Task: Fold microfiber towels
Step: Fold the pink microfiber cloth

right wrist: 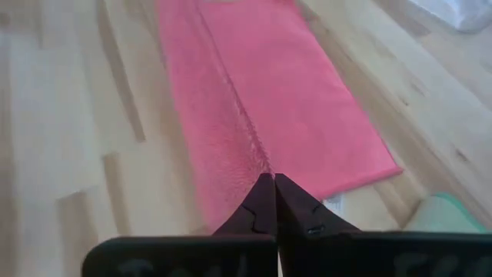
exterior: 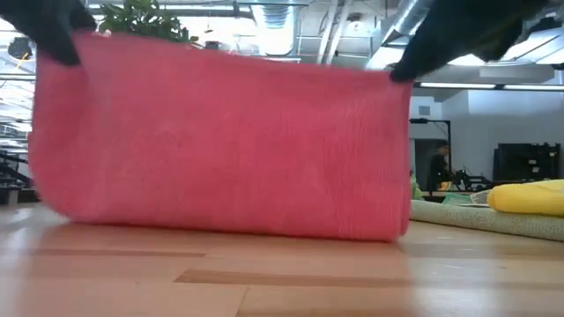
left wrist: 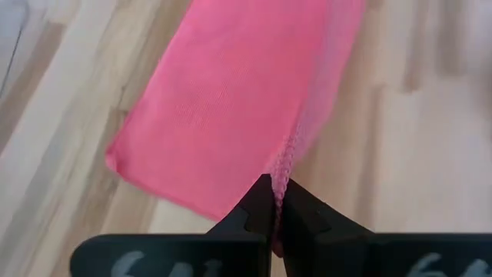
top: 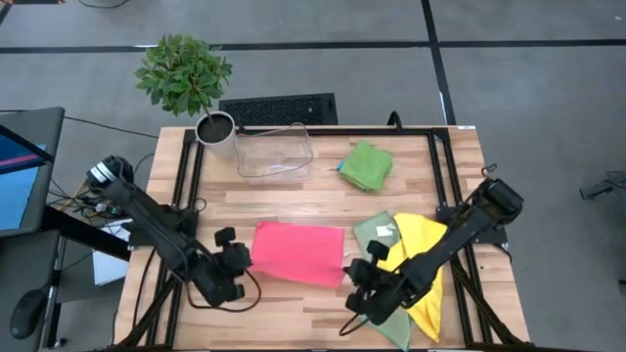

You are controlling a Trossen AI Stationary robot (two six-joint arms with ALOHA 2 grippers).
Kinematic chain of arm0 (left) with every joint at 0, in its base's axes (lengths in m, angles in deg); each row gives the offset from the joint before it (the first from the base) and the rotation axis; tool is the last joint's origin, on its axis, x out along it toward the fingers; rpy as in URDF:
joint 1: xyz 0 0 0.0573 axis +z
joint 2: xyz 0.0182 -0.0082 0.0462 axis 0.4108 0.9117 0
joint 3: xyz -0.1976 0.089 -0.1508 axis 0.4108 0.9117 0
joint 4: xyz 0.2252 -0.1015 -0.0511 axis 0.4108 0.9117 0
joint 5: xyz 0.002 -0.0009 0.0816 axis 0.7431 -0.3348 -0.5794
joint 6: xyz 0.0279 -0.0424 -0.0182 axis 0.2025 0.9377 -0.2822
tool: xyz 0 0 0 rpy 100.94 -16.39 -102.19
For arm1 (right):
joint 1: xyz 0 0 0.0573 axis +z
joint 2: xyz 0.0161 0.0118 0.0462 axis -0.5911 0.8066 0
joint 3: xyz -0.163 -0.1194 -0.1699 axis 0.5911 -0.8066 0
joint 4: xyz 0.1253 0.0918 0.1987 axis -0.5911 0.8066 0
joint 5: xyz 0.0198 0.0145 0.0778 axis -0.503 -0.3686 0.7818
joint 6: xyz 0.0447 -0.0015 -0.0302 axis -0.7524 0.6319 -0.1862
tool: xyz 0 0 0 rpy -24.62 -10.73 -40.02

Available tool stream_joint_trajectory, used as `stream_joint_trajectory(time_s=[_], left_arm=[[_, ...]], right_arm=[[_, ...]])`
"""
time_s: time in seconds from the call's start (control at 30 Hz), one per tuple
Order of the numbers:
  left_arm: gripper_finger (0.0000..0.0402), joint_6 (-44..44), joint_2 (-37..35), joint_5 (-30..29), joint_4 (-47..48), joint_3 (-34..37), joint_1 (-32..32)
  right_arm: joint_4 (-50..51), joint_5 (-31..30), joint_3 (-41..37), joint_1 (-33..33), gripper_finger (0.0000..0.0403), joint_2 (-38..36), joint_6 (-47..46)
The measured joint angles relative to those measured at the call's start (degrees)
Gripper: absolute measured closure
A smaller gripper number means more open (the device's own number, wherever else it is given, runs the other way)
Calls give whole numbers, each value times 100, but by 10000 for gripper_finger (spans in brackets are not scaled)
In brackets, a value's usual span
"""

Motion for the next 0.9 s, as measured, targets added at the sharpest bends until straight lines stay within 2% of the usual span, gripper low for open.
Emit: stream_joint_trajectory(time_s=[0.2,0.47,0.63,0.9], left_arm=[[401,-230,484,-17,111,7,261],[401,-427,471,1,721,5,726],[401,-816,473,-38,770,5,1055],[401,-980,473,19,717,0,1342]], right_arm=[[6,-2,2,-347,391,128,269],[190,313,6,-981,391,-16,824],[859,386,6,-1277,391,-8,677],[990,558,4,-1365,391,-6,701]])
